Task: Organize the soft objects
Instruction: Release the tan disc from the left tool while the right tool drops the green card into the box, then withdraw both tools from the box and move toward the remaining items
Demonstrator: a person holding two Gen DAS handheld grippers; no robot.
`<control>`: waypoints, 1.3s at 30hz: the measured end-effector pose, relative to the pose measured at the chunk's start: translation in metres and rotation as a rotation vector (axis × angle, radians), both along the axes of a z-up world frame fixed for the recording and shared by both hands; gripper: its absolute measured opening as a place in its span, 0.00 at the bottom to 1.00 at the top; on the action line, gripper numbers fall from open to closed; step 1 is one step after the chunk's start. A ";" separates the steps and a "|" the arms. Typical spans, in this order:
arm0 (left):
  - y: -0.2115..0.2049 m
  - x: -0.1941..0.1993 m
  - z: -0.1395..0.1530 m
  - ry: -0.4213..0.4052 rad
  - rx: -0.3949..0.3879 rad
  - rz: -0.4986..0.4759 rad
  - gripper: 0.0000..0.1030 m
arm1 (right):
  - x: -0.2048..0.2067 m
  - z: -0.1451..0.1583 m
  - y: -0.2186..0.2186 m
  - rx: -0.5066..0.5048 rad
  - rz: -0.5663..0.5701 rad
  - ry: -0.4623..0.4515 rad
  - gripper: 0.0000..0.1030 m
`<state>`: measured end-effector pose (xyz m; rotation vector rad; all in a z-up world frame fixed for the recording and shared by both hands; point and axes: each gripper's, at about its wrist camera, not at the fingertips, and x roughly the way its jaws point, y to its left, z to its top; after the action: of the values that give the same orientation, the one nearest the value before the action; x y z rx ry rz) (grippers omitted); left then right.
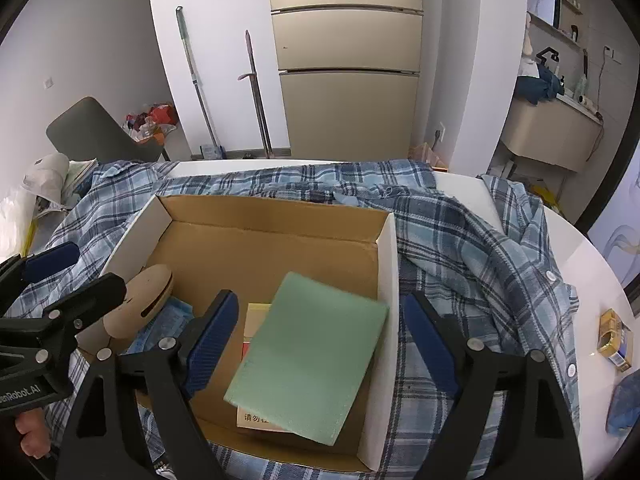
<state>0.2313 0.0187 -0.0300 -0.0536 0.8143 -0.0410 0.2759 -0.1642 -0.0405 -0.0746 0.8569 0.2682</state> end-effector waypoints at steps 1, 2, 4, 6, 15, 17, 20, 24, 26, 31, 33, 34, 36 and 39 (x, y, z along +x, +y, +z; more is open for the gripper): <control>0.000 0.000 0.001 -0.004 0.005 0.003 0.84 | 0.000 0.001 0.000 0.003 -0.001 -0.003 0.82; 0.000 -0.001 0.002 -0.009 0.007 0.004 0.84 | -0.001 0.002 -0.001 0.005 -0.002 -0.005 0.82; 0.001 -0.005 0.008 -0.025 0.001 0.004 0.84 | -0.002 0.006 -0.001 0.002 -0.001 -0.011 0.82; 0.000 -0.009 0.014 -0.043 0.005 0.001 0.84 | -0.005 0.011 -0.001 -0.005 -0.006 -0.027 0.82; -0.013 -0.048 0.065 -0.162 0.015 -0.014 0.84 | -0.034 0.066 -0.019 0.032 -0.031 -0.135 0.82; -0.015 -0.065 0.078 -0.205 0.009 -0.022 0.84 | -0.048 0.080 -0.023 0.021 -0.031 -0.173 0.82; -0.019 -0.089 0.096 -0.255 0.013 -0.027 0.84 | -0.070 0.098 -0.029 0.009 -0.025 -0.229 0.82; -0.023 -0.120 0.112 -0.305 0.019 -0.034 0.84 | -0.098 0.113 -0.041 0.038 -0.030 -0.276 0.85; -0.024 -0.134 0.115 -0.321 0.022 -0.038 0.84 | -0.111 0.114 -0.047 0.047 -0.032 -0.292 0.85; -0.027 -0.165 0.111 -0.376 0.000 -0.058 0.84 | -0.139 0.106 -0.060 0.044 -0.042 -0.319 0.89; -0.026 -0.177 0.106 -0.413 0.000 -0.050 0.88 | -0.147 0.100 -0.064 0.042 -0.049 -0.329 0.89; -0.026 -0.182 0.103 -0.432 -0.001 -0.042 0.91 | -0.150 0.097 -0.066 0.046 -0.048 -0.335 0.90; -0.024 -0.190 0.095 -0.457 -0.018 -0.044 1.00 | -0.158 0.090 -0.070 0.041 -0.049 -0.360 0.90; -0.024 -0.195 0.082 -0.454 -0.028 -0.046 1.00 | -0.166 0.078 -0.075 0.056 -0.062 -0.376 0.94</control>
<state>0.0367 -0.0053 0.0520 -0.0494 0.3613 -0.1037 0.1094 -0.2395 0.0374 -0.0445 0.4767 0.2113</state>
